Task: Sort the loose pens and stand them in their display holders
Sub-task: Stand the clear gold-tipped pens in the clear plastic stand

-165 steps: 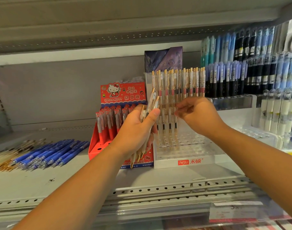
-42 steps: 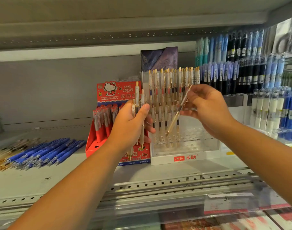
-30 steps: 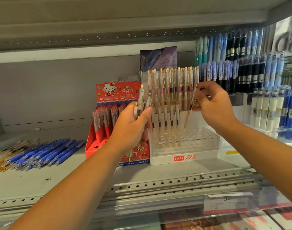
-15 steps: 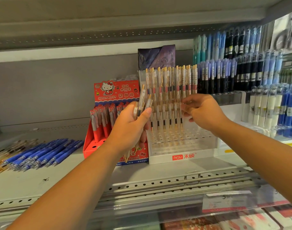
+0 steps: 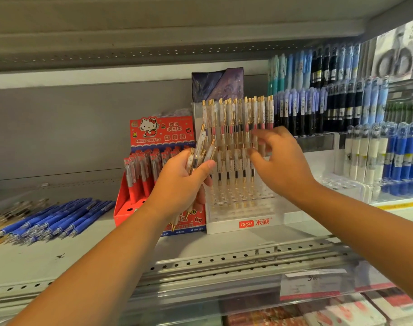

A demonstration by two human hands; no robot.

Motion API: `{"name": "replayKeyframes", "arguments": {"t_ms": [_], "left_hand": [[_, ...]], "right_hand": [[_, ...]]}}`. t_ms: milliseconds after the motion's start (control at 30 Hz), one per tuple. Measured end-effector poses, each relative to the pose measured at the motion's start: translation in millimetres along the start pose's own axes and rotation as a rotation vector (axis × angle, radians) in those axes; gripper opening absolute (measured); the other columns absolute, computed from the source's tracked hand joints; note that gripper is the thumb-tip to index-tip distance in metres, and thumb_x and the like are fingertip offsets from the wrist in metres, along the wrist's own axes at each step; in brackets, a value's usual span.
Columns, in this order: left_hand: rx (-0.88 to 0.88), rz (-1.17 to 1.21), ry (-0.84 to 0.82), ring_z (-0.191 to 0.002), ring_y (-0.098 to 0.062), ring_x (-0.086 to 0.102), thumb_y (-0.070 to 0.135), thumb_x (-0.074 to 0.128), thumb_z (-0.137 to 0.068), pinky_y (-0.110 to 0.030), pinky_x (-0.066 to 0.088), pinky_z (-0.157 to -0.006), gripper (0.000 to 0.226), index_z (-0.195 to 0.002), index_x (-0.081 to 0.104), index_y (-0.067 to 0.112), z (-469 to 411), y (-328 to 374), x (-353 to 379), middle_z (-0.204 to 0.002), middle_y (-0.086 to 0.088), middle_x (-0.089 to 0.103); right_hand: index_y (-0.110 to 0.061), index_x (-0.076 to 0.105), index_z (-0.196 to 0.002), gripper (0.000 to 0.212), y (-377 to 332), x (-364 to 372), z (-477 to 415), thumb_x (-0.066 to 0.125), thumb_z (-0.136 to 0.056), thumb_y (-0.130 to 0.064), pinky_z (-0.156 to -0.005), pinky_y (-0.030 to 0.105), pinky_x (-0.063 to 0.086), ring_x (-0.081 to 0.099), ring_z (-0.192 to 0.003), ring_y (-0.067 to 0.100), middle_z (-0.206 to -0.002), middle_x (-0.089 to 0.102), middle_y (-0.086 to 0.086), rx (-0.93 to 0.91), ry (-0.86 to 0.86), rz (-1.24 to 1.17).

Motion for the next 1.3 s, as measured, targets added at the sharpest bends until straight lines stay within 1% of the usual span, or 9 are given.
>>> {"name": "replayKeyframes", "arguments": {"t_ms": [67, 167, 267, 467, 633, 767, 1000, 1167, 1300], "left_hand": [[0.02, 0.006, -0.006, -0.04, -0.016, 0.054, 0.026, 0.053, -0.101, -0.026, 0.048, -0.04, 0.008, -0.095, 0.056, 0.023, 1, 0, 0, -0.055, 0.003, 0.063], [0.025, 0.059, -0.034, -0.042, -0.021, 0.051, 0.025, 0.053, -0.102, -0.029, 0.047, -0.039, 0.008, -0.101, 0.057, 0.018, 1, 0, 1, -0.06, -0.001, 0.062], [0.025, 0.072, -0.062, -0.042, -0.024, 0.051, 0.024, 0.053, -0.101, -0.031, 0.047, -0.038, 0.012, -0.104, 0.057, 0.013, 1, 0, 3, -0.063, -0.004, 0.062], [0.038, 0.066, -0.106, -0.039, -0.022, 0.053, 0.028, 0.055, -0.1, -0.027, 0.045, -0.036, 0.013, -0.096, 0.056, 0.016, 1, -1, 5, -0.06, -0.003, 0.061], [0.002, 0.113, -0.128, -0.043, -0.024, 0.058, 0.035, 0.052, -0.1, -0.029, 0.046, -0.038, 0.016, -0.096, 0.056, 0.02, 2, -3, 6, -0.066, -0.004, 0.063], [-0.071, 0.165, -0.127, -0.051, -0.03, 0.063, 0.032, 0.05, -0.102, -0.038, 0.054, -0.041, 0.02, -0.103, 0.053, 0.012, 0, -6, 5, -0.078, -0.01, 0.066], [-0.1, 0.125, -0.118, -0.048, -0.026, 0.059, 0.034, 0.05, -0.102, -0.032, 0.05, -0.039, 0.019, -0.098, 0.052, 0.016, -1, -10, 6, -0.076, -0.007, 0.065], [-0.055, 0.033, -0.113, -0.037, -0.015, 0.043, 0.037, 0.047, -0.102, -0.024, 0.038, -0.037, 0.026, -0.09, 0.051, 0.015, -2, -10, 5, -0.053, 0.005, 0.059], [-0.094, 0.116, -0.126, -0.039, -0.016, 0.04, 0.04, 0.05, -0.101, -0.023, 0.035, -0.036, 0.029, -0.089, 0.049, 0.013, -2, -14, 5, -0.058, 0.001, 0.056]], "right_hand": [[-0.02, 0.065, -0.12, 0.028, -14, 0, 3, 0.061, -0.093, -0.023, -0.088, 0.026, 0.048, 0.054, -0.101, 0.011, -0.108, 0.052, -0.009, -0.054, -0.038, -0.078], [-0.023, 0.067, -0.109, 0.017, -30, 7, 8, 0.061, -0.094, -0.025, -0.076, 0.013, 0.045, 0.057, -0.091, 0.001, -0.099, 0.061, -0.014, -0.011, -0.182, -0.295], [-0.028, 0.068, -0.102, 0.01, -40, 14, 10, 0.062, -0.094, -0.026, -0.073, 0.017, 0.052, 0.061, -0.087, -0.004, -0.094, 0.067, -0.015, 0.107, -0.282, -0.505], [-0.02, 0.066, -0.097, 0.008, -44, 24, 14, 0.07, -0.089, -0.02, -0.06, 0.023, 0.057, 0.069, -0.087, 0.014, -0.095, 0.071, 0.002, 0.343, -0.323, -0.713], [-0.009, 0.065, -0.106, 0.016, -38, 24, 19, 0.067, -0.092, -0.016, -0.067, 0.025, 0.057, 0.071, -0.093, 0.017, -0.102, 0.071, 0.007, 0.472, -0.382, -0.841], [-0.008, 0.064, -0.1, 0.007, -30, 18, 17, 0.062, -0.094, -0.011, -0.08, 0.029, 0.059, 0.073, -0.091, 0.018, -0.098, 0.075, 0.009, 0.528, -0.335, -0.926], [-0.004, 0.057, -0.109, 0.014, -5, -2, 4, 0.059, -0.095, -0.004, -0.073, 0.037, 0.062, 0.074, -0.086, 0.029, -0.105, 0.069, 0.017, 0.638, -0.173, -1.121], [-0.007, 0.06, -0.108, 0.014, 15, -18, -13, 0.056, -0.096, -0.001, -0.066, 0.035, 0.061, 0.072, -0.073, 0.022, -0.098, 0.067, 0.013, 0.61, -0.006, -1.056], [-0.019, 0.061, -0.097, 0.018, 28, -25, -21, 0.056, -0.097, -0.002, -0.061, 0.032, 0.06, 0.071, -0.075, 0.023, -0.091, 0.069, 0.007, 0.504, 0.083, -0.84]]}}
Point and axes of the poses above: each hand's wrist, its own z-axis away from the middle knuckle, its own x-axis out of the palm, y = z × x, the point moved 4 cm from there along -z, towards the middle knuckle
